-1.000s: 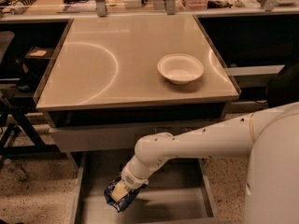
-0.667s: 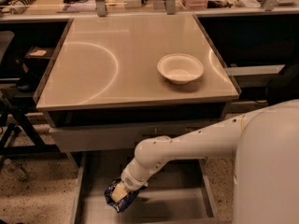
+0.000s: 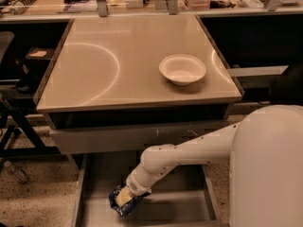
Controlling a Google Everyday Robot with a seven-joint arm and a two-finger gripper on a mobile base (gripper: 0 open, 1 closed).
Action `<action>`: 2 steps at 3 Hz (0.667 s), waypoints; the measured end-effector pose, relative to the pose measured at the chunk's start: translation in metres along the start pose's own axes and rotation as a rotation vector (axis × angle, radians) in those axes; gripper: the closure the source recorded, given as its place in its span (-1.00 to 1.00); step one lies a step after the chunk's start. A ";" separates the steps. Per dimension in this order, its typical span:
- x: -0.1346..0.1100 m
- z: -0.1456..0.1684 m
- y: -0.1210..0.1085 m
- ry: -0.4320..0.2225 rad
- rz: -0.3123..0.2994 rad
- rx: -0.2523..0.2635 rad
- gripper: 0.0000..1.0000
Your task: Place blue chip bag into middle drawer
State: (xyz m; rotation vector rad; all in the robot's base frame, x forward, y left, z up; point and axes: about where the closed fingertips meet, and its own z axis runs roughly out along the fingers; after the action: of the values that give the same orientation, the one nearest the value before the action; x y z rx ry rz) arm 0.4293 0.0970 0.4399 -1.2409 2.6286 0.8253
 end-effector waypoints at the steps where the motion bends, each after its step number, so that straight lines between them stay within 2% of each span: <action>1: 0.005 0.007 -0.006 -0.004 0.016 -0.007 1.00; 2: 0.008 0.011 -0.011 -0.023 0.042 -0.034 1.00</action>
Offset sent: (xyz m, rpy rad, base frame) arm 0.0057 -0.0116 -0.0220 0.0745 0.0558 -0.0697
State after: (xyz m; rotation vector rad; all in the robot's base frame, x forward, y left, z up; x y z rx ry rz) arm 0.4309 0.0919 0.4237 -1.1806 2.6412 0.8886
